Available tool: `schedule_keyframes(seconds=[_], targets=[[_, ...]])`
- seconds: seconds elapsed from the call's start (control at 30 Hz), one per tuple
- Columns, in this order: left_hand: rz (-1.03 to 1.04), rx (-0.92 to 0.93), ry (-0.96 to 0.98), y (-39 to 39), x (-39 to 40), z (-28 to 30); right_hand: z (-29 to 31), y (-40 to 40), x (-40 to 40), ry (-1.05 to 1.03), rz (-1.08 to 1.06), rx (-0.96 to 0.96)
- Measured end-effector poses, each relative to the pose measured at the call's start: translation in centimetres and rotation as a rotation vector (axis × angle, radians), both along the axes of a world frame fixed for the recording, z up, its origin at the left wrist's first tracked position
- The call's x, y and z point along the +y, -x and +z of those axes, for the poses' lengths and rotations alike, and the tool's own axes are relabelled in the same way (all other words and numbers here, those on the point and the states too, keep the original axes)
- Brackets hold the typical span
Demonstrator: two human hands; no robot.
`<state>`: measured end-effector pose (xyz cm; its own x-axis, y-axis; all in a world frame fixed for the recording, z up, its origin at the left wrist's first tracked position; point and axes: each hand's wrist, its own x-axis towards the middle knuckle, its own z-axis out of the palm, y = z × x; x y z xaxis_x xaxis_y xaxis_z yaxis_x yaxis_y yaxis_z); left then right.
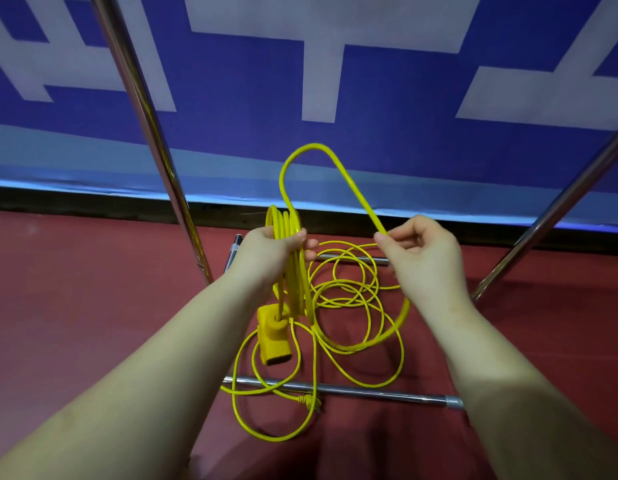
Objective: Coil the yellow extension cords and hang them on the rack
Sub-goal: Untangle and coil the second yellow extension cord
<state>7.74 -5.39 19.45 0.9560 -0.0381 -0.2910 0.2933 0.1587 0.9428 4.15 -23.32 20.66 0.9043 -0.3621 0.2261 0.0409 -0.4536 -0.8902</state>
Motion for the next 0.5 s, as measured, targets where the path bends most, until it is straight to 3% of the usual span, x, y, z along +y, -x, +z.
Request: schedule_keyframes(seconds=[0.13, 0.27, 0.37, 0.5], targets=[[-0.045, -0.039, -0.154, 0.1, 0.4, -0.2, 0.0, 0.1, -0.7, 0.298, -0.06, 0.017], [-0.049, -0.093, -0.242, 0.1, 0.9, 0.1, 0.2, 0.1, -1.1, 0.532, -0.017, 0.334], [-0.051, -0.126, -0.273, 0.1, 1.1, 0.3, 0.4, 0.2, -0.3, 0.675, 0.14, 0.547], [-0.071, -0.151, -0.264, 0.3, 1.1, 0.4, 1.1, 0.7, 0.6, 0.87, 0.484, 0.692]])
